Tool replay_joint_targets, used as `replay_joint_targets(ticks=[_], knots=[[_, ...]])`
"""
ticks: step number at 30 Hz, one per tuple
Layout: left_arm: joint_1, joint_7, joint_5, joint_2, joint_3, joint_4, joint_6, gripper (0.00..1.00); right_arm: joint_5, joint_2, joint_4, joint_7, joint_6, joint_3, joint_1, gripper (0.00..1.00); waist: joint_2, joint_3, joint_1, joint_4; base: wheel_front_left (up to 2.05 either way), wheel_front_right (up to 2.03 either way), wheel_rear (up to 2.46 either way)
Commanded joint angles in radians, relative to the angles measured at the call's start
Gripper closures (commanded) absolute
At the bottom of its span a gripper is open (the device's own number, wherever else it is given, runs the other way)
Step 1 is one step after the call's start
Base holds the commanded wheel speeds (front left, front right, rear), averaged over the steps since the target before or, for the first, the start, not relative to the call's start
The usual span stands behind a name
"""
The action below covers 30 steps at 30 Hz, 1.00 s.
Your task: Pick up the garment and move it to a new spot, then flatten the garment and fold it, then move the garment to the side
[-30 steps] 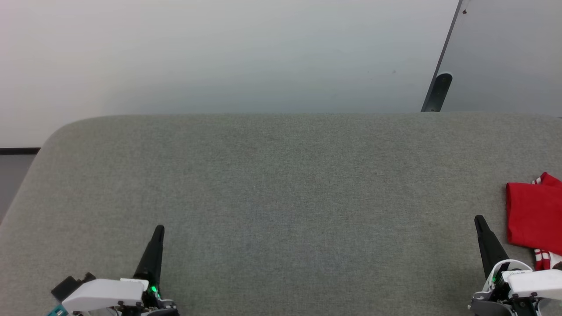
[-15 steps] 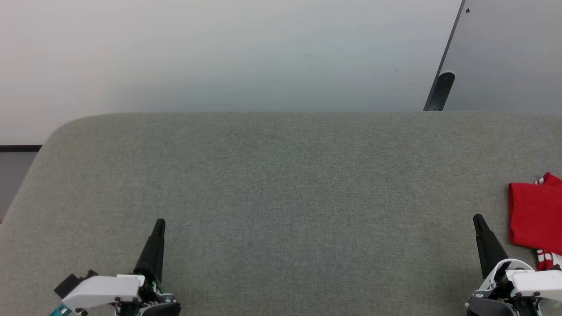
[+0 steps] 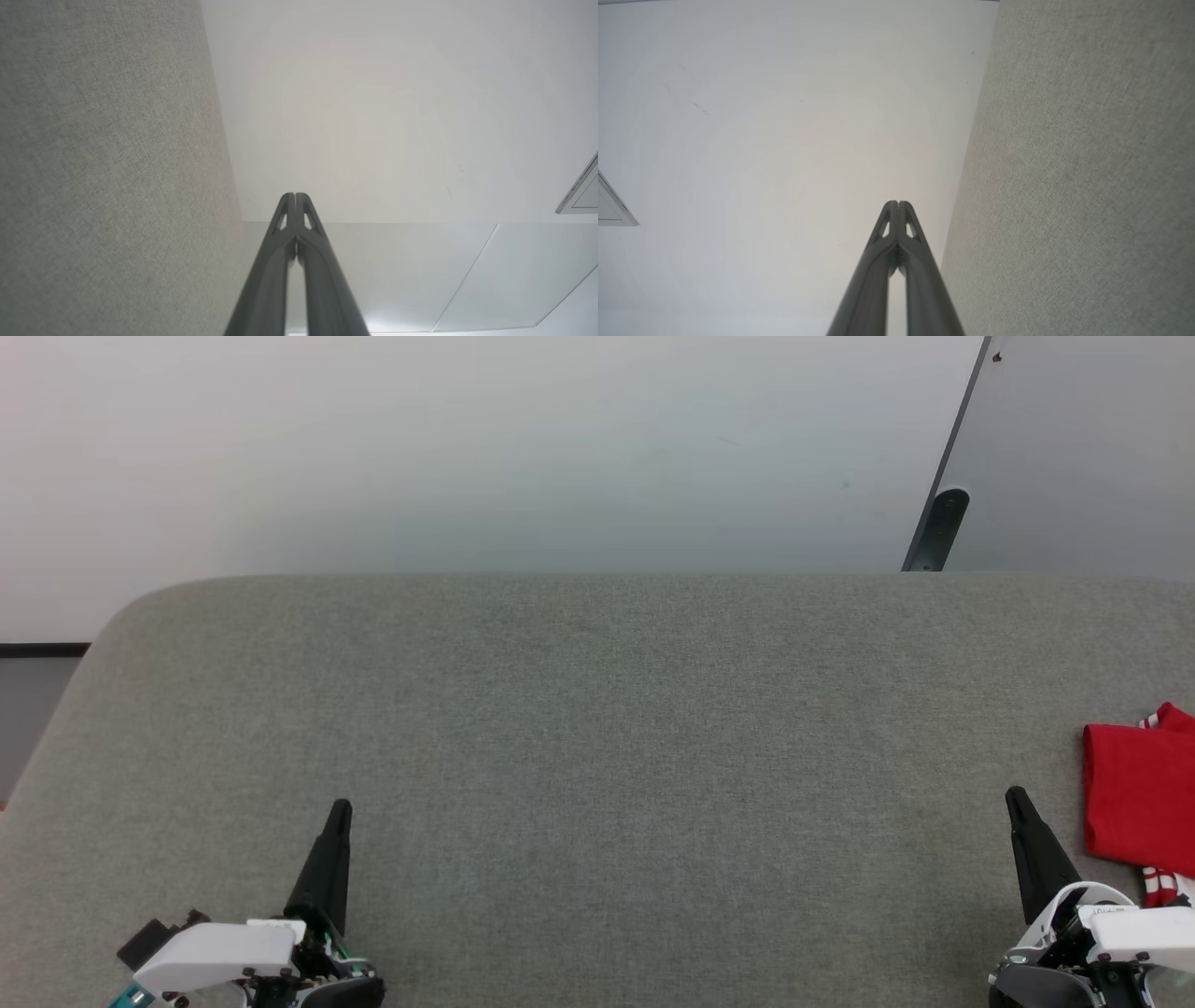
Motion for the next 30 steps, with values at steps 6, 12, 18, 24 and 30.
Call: replay_joint_targets(ticks=[6,12,18,24,30], knots=[[-0.012,0.002,-0.002,-0.001,0.003,0.002,-0.005,1.0,0.006,0.004,0.001,0.001,0.0,0.001,-0.003,1.0,-0.0001,0.0,0.0,0.0,0.0,0.0,0.0],[-0.012,0.002,-0.002,-0.001,0.003,0.002,-0.005,1.0,0.006,0.004,0.001,0.001,0.0,0.001,-0.003,1.0,-0.0001,0.0,0.0,0.0,0.0,0.0,0.0],[-0.011,0.002,-0.002,-0.001,0.003,0.002,-0.005,1.0,0.006,0.004,0.001,0.001,0.0,0.001,-0.003,1.0,-0.0001,0.0,0.0,0.0,0.0,0.0,0.0],[-0.012,0.003,-0.002,-0.001,0.003,0.002,-0.005,1.0,0.006,0.004,0.001,0.001,0.0,0.001,-0.003,1.0,-0.0001,0.0,0.0,0.0,0.0,0.0,0.0],[-0.012,0.003,-0.002,-0.001,0.004,0.002,-0.005,1.0,0.006,0.004,0.001,0.001,0.0,0.001,-0.003,1.0,-0.0001,0.0,0.0,0.0,0.0,0.0,0.0]])
